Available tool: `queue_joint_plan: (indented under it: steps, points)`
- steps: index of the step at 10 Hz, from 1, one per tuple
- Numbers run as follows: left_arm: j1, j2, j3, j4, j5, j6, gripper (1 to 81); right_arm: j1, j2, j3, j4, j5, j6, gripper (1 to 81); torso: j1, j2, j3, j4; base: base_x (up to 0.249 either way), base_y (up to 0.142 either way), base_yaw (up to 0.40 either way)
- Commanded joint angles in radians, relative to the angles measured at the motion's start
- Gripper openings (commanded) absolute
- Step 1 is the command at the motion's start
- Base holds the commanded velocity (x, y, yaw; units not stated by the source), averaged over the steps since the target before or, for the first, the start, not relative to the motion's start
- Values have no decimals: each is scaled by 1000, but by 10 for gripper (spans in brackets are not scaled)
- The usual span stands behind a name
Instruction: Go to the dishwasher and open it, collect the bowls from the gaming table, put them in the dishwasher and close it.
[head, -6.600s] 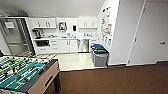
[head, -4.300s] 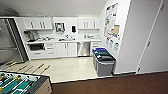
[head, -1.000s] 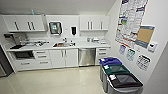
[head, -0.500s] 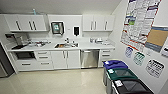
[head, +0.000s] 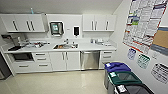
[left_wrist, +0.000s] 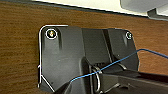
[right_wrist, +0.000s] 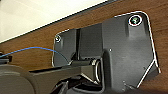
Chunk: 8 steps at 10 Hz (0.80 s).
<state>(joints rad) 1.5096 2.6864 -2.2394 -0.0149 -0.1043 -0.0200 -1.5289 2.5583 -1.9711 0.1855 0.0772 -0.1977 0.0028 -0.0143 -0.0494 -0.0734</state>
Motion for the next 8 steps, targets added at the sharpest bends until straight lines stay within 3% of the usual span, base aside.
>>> queue_joint_plan:
  steps: [1,8]
  points:
    - [-45,-22,10,3,52,5,811,45,-30,22,-11,-63,-3,811,0,0,0,0,168,0,0]
    - [-47,-17,9,4,52,5,811,48,-33,28,-9,-60,-2,811,0,0,0,0,156,0,0]
